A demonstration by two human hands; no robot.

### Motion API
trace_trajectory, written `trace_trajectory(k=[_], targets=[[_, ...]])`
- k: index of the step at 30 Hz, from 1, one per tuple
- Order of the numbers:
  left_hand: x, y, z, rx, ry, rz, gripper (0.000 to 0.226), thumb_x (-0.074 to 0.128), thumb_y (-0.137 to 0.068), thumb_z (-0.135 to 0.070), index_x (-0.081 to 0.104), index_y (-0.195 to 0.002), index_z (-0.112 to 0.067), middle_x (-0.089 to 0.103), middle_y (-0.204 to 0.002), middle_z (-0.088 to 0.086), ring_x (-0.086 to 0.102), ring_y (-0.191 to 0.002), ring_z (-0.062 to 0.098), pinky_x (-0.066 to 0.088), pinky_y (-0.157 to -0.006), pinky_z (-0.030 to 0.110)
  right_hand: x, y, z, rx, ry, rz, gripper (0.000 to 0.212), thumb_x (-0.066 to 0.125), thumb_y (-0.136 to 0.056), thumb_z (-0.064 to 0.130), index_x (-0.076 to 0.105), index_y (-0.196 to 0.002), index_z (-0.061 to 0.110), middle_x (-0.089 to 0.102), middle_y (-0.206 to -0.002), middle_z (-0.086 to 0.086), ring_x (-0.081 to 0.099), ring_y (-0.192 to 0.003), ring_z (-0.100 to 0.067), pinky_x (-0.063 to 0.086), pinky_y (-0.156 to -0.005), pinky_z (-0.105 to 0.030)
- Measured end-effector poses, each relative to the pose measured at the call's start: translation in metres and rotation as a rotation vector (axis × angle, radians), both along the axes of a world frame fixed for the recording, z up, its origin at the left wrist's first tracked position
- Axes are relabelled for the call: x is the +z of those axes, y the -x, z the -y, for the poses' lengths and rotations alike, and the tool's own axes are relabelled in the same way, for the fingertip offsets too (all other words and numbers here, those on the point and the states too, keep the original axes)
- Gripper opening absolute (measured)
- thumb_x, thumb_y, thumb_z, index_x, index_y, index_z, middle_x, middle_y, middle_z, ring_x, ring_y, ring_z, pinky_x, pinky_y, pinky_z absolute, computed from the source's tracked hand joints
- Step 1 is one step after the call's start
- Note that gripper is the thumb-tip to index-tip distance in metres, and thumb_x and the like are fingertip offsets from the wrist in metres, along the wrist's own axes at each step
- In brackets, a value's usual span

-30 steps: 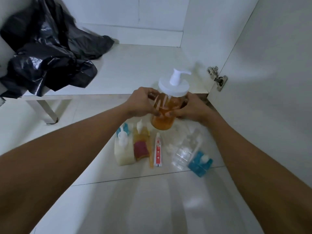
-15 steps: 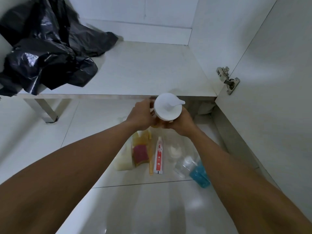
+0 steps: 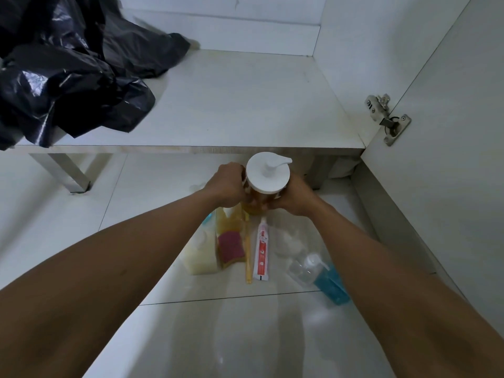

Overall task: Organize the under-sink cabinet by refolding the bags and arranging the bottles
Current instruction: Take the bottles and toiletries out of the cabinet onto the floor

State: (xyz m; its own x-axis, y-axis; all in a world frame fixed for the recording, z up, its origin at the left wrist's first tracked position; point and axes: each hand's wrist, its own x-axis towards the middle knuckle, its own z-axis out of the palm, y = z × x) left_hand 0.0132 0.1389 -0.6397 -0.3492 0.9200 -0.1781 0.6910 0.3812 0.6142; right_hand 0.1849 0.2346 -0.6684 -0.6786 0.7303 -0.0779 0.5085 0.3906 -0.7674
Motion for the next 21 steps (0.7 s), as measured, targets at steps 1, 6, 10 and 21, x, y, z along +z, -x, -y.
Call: trace_trajectory(k=[1,6,10,21], targets=[[-0.001,0.000,0.000,-0.009,0.007,0.003,0.051,0.092,-0.063,-0.016,0.068,-0.108,-0.007,0.069,-0.102,0.007,0.066,-0.092,0.026,0.059,-0.083,0.044,-0.001,-0.001,0.000,0.000,0.006,0.018,0.100,0.094,-0.054,0.017,0.047,-0.142,0.022,0.059,-0.134,0.005,0.055,-0.121,-0.018,0.050,-0.102,-0.043],[-0.003,-0.003,-0.004,-0.028,0.022,0.016,0.054,0.093,-0.063,-0.018,0.068,-0.110,-0.006,0.070,-0.105,0.008,0.066,-0.095,0.028,0.059,-0.085,0.045,-0.003,-0.003,-0.004,-0.009,0.008,0.036,0.103,0.094,-0.050,0.021,0.047,-0.142,0.023,0.059,-0.134,0.005,0.055,-0.122,-0.019,0.049,-0.103,-0.042],[-0.007,-0.008,-0.007,-0.041,-0.010,0.068,0.057,0.094,-0.062,-0.018,0.068,-0.112,-0.008,0.070,-0.106,0.006,0.067,-0.095,0.024,0.059,-0.086,0.044,-0.004,-0.010,-0.008,-0.017,0.018,0.031,0.099,0.095,-0.054,0.012,0.049,-0.141,0.017,0.060,-0.134,0.001,0.054,-0.123,-0.019,0.048,-0.104,-0.040],[-0.013,-0.021,-0.010,-0.070,0.002,0.132,0.049,0.089,-0.070,-0.013,0.066,-0.114,-0.007,0.069,-0.108,0.006,0.066,-0.097,0.024,0.055,-0.085,0.036,-0.002,-0.025,-0.001,-0.083,0.137,0.096,0.099,0.094,-0.057,0.019,0.044,-0.143,0.017,0.058,-0.133,0.000,0.055,-0.121,-0.020,0.049,-0.101,-0.038]])
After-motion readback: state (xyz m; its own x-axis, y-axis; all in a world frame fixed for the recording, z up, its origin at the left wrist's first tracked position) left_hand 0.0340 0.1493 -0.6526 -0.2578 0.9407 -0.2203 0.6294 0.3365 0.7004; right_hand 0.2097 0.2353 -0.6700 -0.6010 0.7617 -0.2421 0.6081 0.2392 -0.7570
